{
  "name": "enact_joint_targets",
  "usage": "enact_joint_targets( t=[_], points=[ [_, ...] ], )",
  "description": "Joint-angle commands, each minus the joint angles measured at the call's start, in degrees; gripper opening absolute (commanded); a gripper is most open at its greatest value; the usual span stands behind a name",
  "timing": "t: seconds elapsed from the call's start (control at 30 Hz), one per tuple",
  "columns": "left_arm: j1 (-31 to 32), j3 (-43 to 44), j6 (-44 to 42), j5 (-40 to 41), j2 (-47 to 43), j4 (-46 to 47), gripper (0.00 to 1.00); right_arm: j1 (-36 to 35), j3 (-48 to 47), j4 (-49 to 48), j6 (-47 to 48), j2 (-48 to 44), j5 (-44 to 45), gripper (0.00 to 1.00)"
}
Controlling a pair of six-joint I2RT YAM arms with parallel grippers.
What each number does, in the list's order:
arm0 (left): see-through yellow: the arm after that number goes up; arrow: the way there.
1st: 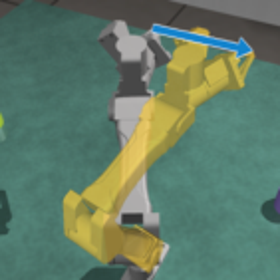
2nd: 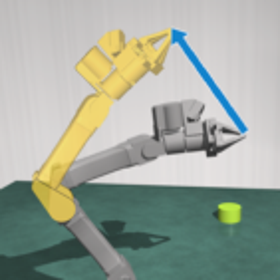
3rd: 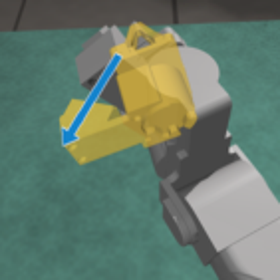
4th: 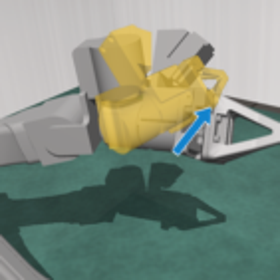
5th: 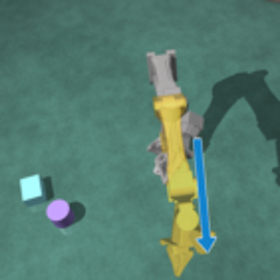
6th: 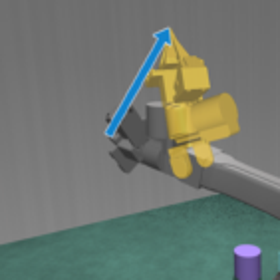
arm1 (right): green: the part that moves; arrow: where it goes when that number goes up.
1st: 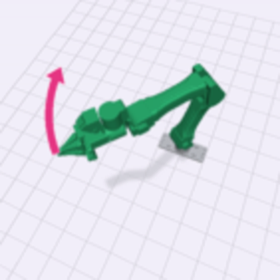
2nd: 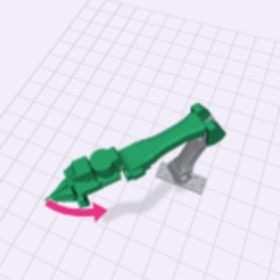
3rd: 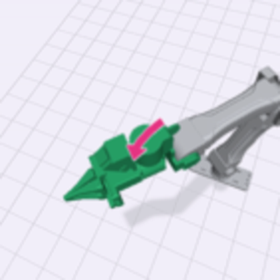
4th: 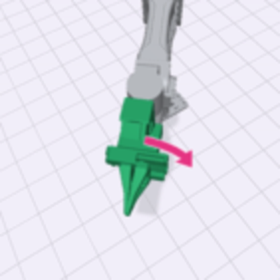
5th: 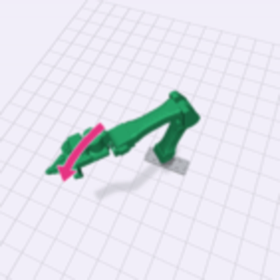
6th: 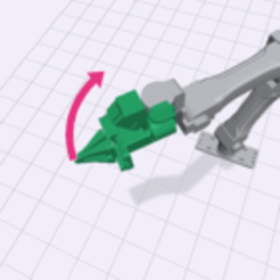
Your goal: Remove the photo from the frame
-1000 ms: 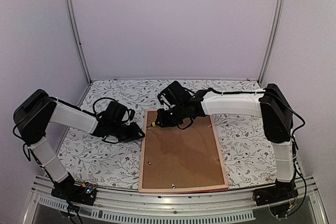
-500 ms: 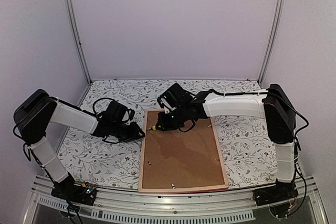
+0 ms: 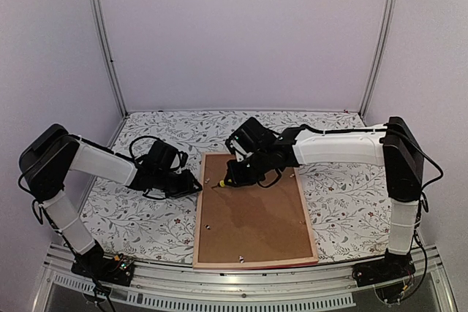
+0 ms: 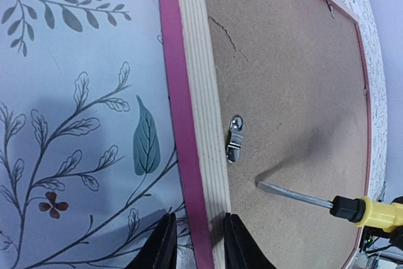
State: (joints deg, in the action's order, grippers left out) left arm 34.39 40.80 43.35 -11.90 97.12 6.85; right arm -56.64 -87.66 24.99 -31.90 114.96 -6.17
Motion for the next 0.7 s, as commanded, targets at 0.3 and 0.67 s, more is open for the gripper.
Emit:
enact_joint_targets(
  t=[0.3, 0.67],
  points=[
    [0.50, 1.22, -0.02, 2.84, 0.91, -3.58, 0.28, -2.23, 13.30, 4.91, 1.93, -15.90, -5.47, 0.00],
    [0.50, 1.04, -0.02, 2.72, -0.34, -4.41, 0.28, -8.82, 18.14, 9.59, 6.10, -23.84, -13.33, 0.00]
  ],
)
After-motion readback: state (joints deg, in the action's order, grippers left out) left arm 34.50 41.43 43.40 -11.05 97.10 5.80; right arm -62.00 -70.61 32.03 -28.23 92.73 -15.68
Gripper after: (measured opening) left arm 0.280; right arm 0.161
